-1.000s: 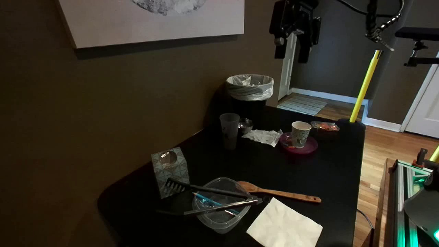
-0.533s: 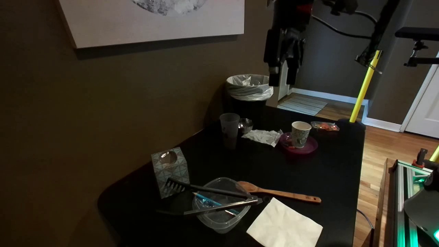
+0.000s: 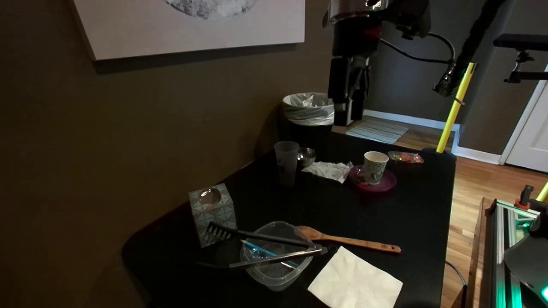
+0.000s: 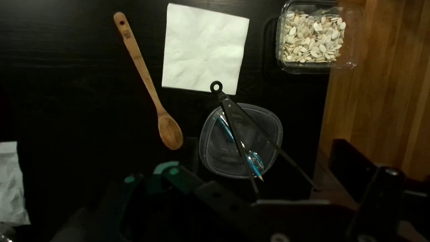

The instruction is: Put the wooden spoon on the bowl

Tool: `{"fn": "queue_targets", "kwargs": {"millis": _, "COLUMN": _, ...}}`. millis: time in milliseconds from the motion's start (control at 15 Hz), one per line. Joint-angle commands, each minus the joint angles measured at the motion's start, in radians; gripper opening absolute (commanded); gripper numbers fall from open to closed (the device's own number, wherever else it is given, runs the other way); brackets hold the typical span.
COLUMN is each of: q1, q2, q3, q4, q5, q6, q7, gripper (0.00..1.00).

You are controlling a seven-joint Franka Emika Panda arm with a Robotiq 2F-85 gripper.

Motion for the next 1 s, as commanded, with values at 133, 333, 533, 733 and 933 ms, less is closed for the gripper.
{"fn": "queue_targets", "kwargs": {"millis": 133, "q1": 0.046, "q2": 0.048, "q3": -0.025, "q4": -0.118, "q5": 0.008, "q6": 0.221, "q7": -0.248, "gripper": 1.00}}
{"fn": "queue_targets", "kwargs": {"millis": 333, "q1": 0.059, "q2": 0.099, "q3": -0.057, "q4": -0.180, "q5": 0.058, "q6": 0.305, "q7": -0.369, "gripper": 1.00}}
{"fn": "queue_targets", "kwargs": {"millis": 533, "q1": 0.052, "q2": 0.105, "q3": -0.056, "q4": -0.171, "q5": 0.050, "q6": 0.281, "q7": -0.345, "gripper": 1.00}}
{"fn": "queue_targets", "kwargs": {"millis": 733, "q1": 0.052, "q2": 0.127, "q3": -0.056, "q4": -0.172, "q5": 0.042, "q6": 0.299, "q7": -0.366, "gripper": 1.00}}
{"fn": "queue_targets", "kwargs": {"millis": 933, "q1": 0.054, "q2": 0.192, "q3": -0.048, "q4": -0.180, "q5": -0.014, "q6": 0.375, "q7": -0.408, "gripper": 1.00}}
